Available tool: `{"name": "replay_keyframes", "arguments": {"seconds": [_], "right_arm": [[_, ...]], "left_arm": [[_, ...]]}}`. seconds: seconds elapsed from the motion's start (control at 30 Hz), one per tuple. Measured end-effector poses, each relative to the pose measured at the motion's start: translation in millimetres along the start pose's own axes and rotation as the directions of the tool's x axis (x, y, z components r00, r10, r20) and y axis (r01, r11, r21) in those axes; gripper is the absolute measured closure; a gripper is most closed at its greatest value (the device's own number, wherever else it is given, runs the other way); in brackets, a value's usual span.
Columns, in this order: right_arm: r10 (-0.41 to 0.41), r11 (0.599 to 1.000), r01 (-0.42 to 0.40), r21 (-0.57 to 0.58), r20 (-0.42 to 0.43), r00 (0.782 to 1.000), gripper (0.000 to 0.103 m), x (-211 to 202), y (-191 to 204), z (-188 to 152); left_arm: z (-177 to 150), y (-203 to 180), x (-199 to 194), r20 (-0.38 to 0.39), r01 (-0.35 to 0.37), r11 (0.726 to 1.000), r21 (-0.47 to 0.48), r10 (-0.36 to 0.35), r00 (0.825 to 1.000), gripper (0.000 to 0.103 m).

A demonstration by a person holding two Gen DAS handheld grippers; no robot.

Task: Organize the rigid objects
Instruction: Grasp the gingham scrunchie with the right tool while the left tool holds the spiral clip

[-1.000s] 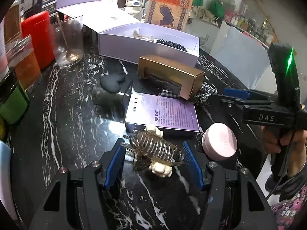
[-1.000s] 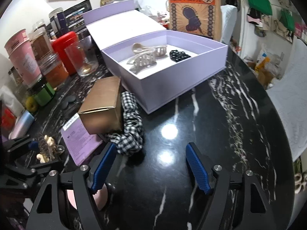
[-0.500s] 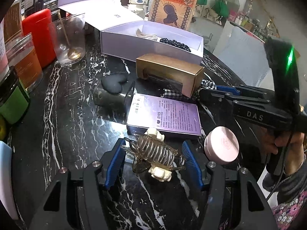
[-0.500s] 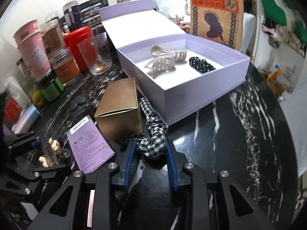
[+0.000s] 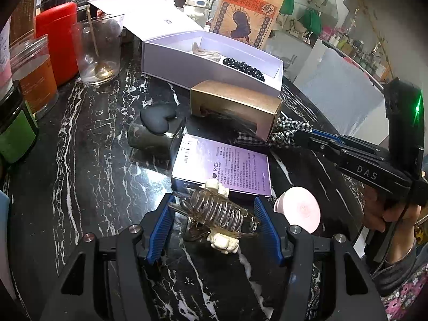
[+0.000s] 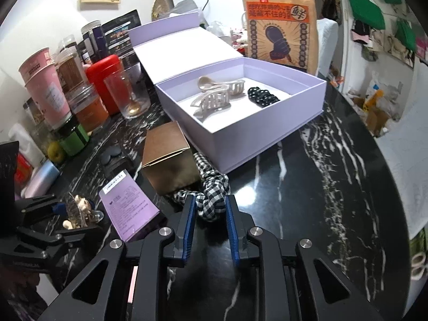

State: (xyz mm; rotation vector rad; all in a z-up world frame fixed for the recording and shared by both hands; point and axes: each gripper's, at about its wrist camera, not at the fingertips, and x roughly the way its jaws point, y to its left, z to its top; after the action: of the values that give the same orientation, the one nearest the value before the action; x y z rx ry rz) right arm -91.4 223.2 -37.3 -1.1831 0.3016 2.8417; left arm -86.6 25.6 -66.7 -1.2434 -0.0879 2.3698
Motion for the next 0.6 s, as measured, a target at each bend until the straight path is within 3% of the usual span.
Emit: {"name": "replay_keyframes", "arguments": {"seconds": [0.33,0.37,0.43,0.47,0.5,0.6], "right_arm": [[-0.023,1.0,0.023,0.015,-0.006,1.0,0.079,-10.5,-3.5,-9.5],[-0.03,0.999,0.03,0.014,-0.015,0.999,0.076,-9.0,-3.7,-11.2],[-0.05,0.999,0.05,-0.007,-0.029,0.998,0.056,-7.3,-2.3,-14.4],[-0.058,0.998,0.057,-0.017,-0.031,0.998,0.037,-6.7,-2.1,-15.3],[-0.06,0.998,0.059,-0.027,-0.033,0.998,0.031,-5.4,-2.0,-15.7],[-0.041,0.999,0.038,-0.038,-0.067,0.997,0.031,3.6,-6.0,-12.9]], "left_arm": [[2.9,-7.2,-6.5,0.022,-0.014,1.0,0.015,0.014,1.0,0.042],[3.2,-7.4,-7.0,0.022,-0.017,1.0,0.016,0.016,1.0,0.042],[3.3,-7.6,-8.2,0.023,-0.022,1.0,0.018,0.022,0.999,0.042],[3.9,-7.1,-8.8,0.024,-0.025,1.0,0.019,0.025,0.999,0.042],[4.2,-6.3,-9.7,0.026,-0.026,0.999,0.018,0.026,0.999,0.042],[6.1,-4.2,-11.0,0.031,-0.023,1.0,0.011,0.023,0.999,0.042]]}}
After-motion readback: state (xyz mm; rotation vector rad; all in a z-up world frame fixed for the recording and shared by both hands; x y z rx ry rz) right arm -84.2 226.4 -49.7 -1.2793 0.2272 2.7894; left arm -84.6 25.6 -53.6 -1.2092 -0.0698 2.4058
